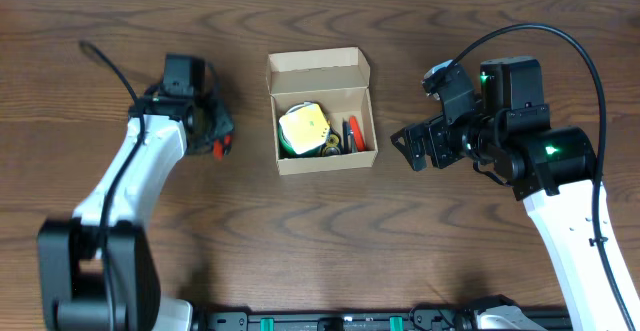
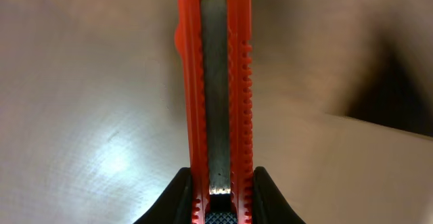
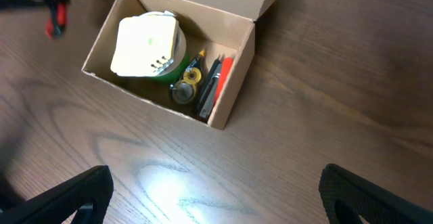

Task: Pack container
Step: 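Carry the box cutter into the box and release it with the left gripper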

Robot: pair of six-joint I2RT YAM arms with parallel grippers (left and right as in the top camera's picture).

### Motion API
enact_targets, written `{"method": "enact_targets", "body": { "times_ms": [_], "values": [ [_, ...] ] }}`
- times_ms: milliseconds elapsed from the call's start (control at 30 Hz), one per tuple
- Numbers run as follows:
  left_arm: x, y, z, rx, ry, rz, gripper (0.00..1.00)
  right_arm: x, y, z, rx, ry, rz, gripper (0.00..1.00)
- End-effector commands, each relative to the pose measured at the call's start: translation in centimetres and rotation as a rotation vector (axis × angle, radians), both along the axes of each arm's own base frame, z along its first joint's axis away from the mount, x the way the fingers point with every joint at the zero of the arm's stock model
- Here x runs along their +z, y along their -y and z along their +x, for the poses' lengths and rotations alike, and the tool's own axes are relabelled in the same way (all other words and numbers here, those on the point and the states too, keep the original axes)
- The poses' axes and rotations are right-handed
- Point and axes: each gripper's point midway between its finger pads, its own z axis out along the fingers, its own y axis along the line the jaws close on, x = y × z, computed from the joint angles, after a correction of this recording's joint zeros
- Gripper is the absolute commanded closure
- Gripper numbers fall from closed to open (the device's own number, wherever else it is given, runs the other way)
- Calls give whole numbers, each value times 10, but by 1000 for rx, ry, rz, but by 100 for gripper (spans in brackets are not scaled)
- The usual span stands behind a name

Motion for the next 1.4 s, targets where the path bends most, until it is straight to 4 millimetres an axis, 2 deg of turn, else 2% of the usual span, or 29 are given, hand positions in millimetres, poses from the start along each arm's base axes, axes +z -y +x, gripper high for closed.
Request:
{"method": "enact_targets", "body": {
  "times_ms": [0,100,167,333,467,567,800,1167,1367],
  "values": [
    [72,46,12,-458,237,105,95,5,1,-1,6,19,3,1],
    [103,89,3,-805,375,217,94,5,1,-1,6,19,3,1],
    [111,116,-8,-1018,444,302,94,5,1,-1,6,19,3,1],
    [106,169,-36,-1428,528,437,94,5,1,-1,6,19,3,1],
    [90,194,-53,-1627,533,484,95,5,1,-1,6,19,3,1],
    [77,203,-60,-1689,505,479,94,5,1,-1,6,19,3,1],
    [51,210,-70,-1789,438,475,94,5,1,-1,6,19,3,1],
    [24,197,-57,-1779,328,564,95,5,1,-1,6,19,3,1],
    [21,197,-58,-1781,317,561,94,5,1,-1,6,19,3,1]
  ]
}}
